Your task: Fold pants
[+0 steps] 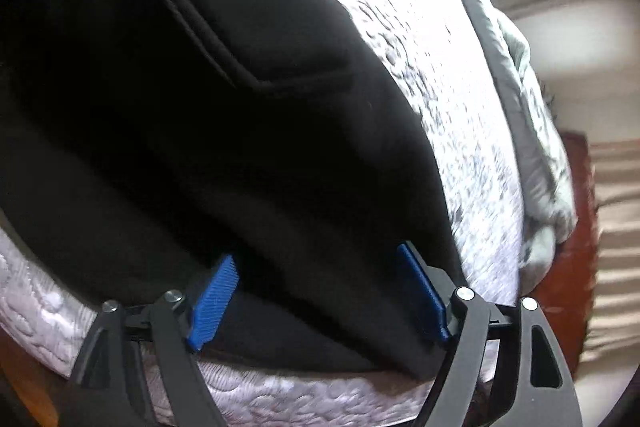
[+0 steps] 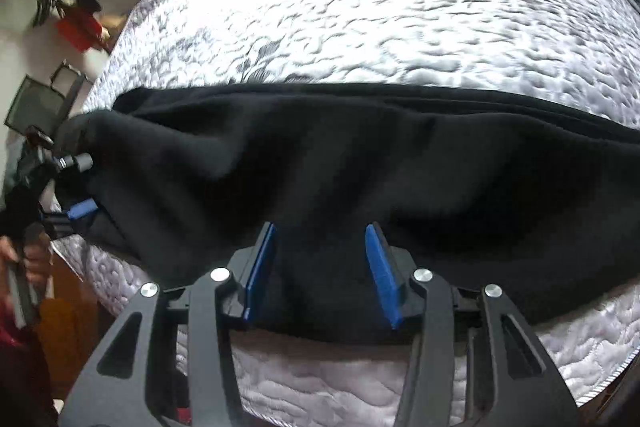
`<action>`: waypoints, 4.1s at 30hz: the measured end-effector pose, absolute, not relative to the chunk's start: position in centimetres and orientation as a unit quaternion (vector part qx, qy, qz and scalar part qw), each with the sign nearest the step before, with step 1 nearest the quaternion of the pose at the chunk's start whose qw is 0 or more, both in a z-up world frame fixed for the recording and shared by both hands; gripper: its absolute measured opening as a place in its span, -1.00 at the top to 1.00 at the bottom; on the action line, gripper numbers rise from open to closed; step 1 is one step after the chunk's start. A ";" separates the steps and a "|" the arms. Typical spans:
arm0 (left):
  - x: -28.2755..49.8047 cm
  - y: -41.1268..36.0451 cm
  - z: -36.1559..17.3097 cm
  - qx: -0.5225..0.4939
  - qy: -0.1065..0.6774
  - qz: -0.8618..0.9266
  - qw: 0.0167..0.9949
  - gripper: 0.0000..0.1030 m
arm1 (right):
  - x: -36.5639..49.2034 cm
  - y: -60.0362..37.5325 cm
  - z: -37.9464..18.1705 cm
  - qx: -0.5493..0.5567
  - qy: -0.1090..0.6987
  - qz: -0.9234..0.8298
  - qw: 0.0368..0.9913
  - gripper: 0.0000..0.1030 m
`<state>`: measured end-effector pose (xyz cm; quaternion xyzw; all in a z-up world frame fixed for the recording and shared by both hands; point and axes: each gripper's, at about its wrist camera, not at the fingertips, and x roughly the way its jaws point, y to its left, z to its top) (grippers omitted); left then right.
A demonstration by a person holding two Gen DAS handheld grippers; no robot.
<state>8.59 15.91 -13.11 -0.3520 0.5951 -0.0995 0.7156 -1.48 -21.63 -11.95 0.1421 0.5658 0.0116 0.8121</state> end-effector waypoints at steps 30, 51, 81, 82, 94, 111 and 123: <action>5.6 21.0 -11.0 -0.331 0.517 -0.020 0.789 0.15 | -0.5 -20.5 -13.3 0.093 0.583 0.013 0.807 -0.13; -0.9 22.8 -10.7 -0.321 0.472 0.043 0.820 0.81 | -0.2 -20.4 -13.6 0.081 0.581 0.017 0.810 -0.21; 4.4 13.5 -10.8 -0.104 0.550 -0.069 0.826 0.11 | 1.9 -16.8 -13.3 0.048 0.597 0.033 0.800 -0.23; 4.2 13.5 -10.5 -0.103 0.548 -0.073 0.827 -0.02 | 2.1 -16.7 -12.8 0.051 0.597 0.031 0.800 -0.18; 7.5 14.3 -8.8 -0.084 0.538 -0.066 0.836 -0.29 | 10.8 -8.3 -8.5 0.060 0.571 0.181 0.799 -0.17; 8.7 19.1 -9.4 -0.135 0.550 -0.077 0.821 -0.38 | 18.8 0.3 -12.3 -0.024 0.595 0.292 0.749 0.91; 7.5 15.7 -10.3 -0.012 0.536 -0.056 0.842 -0.70 | 18.8 -1.2 -11.3 0.006 0.536 0.214 0.817 0.43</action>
